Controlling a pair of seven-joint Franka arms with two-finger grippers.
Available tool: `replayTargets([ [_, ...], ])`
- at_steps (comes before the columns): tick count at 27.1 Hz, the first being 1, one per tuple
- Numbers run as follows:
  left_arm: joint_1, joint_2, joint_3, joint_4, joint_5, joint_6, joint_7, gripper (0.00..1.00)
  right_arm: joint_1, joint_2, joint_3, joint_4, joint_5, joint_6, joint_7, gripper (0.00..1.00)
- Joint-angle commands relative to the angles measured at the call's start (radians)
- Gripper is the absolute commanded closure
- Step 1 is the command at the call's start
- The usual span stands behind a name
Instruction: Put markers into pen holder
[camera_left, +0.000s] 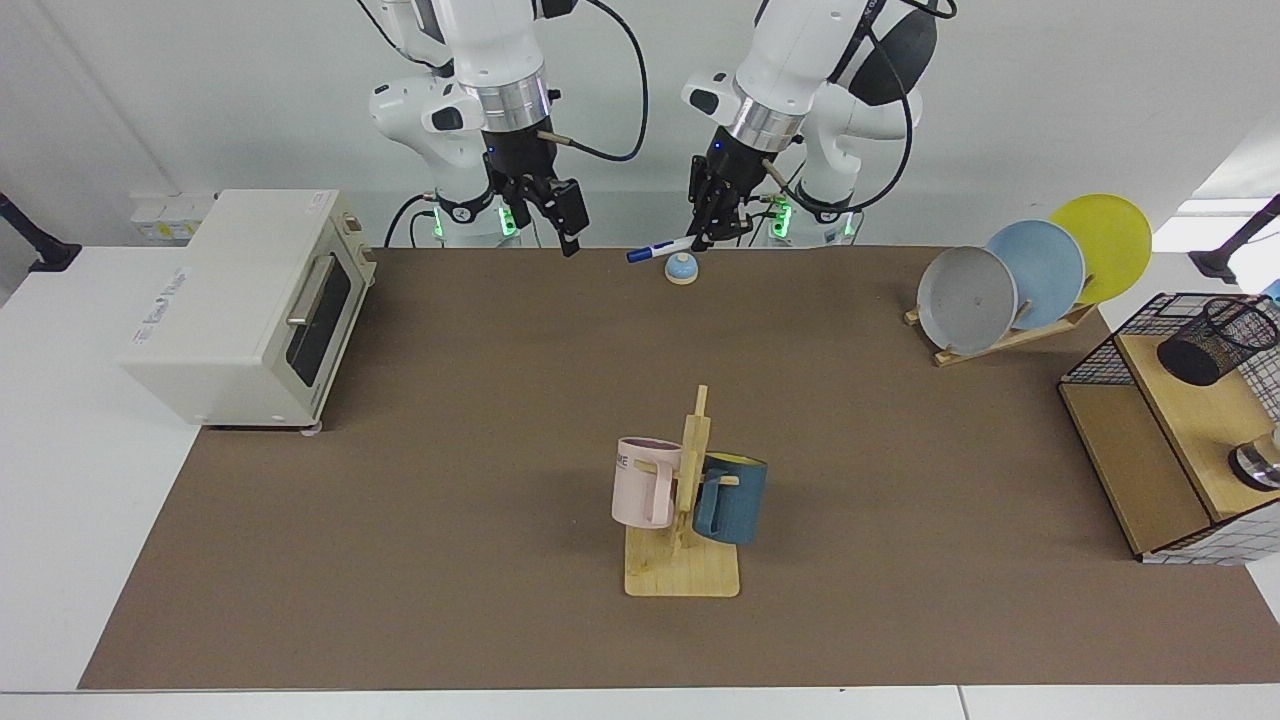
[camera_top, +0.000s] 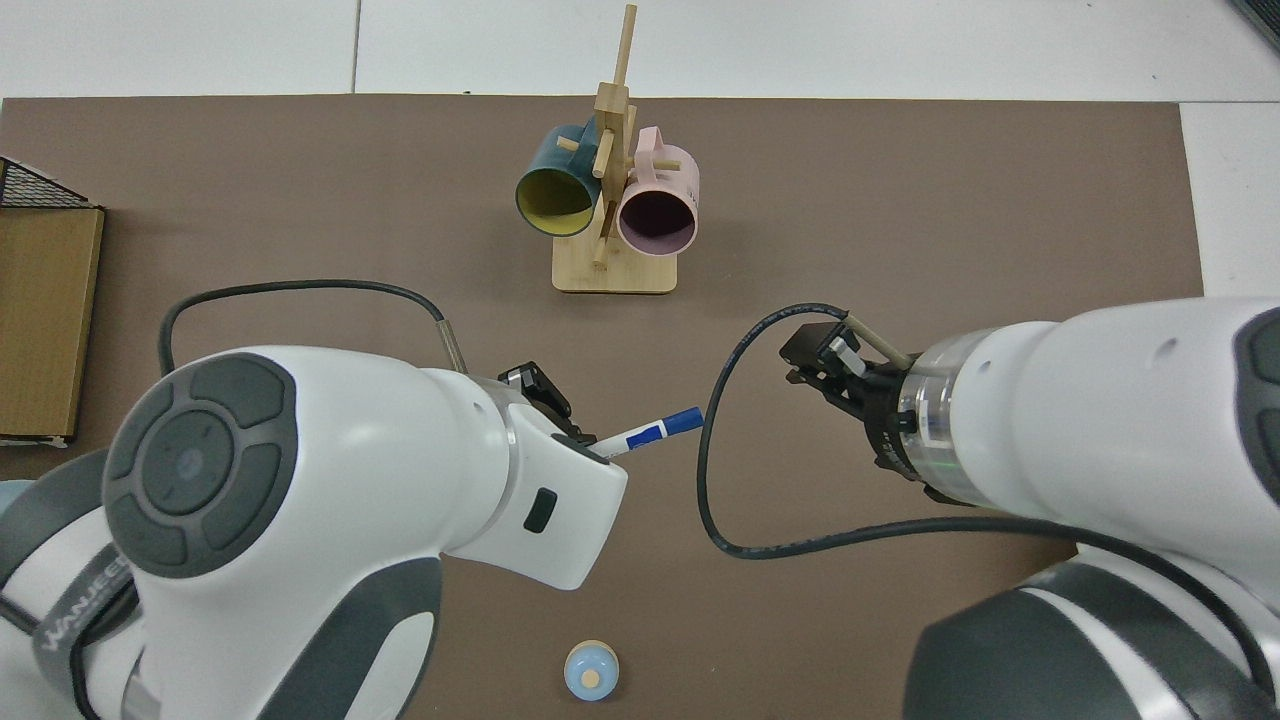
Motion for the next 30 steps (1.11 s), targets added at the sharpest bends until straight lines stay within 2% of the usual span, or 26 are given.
replayTargets([
  [1, 0.003, -0.018, 0.012, -0.007, 0.017, 0.005, 0.01, 1.0, -0.051, -0.007, 0.01, 0.003, -0.03, -0.021, -0.215, 0.0],
  [13, 0.005, -0.022, 0.062, 0.017, 0.062, -0.033, -0.006, 1.0, -0.214, -0.014, 0.015, -0.002, -0.038, -0.065, -0.756, 0.0],
  [19, 0.006, -0.007, 0.072, 0.085, 0.167, -0.12, -0.119, 1.0, -0.278, -0.01, 0.015, 0.001, -0.036, -0.067, -0.977, 0.0],
  [26, 0.005, 0.016, 0.154, 0.183, 0.246, -0.282, -0.121, 1.0, -0.294, 0.007, 0.015, 0.004, -0.038, -0.067, -1.034, 0.0],
  [30, 0.005, 0.03, 0.164, 0.235, 0.347, -0.358, -0.09, 1.0, -0.292, 0.013, 0.016, 0.006, -0.036, -0.075, -1.051, 0.0],
])
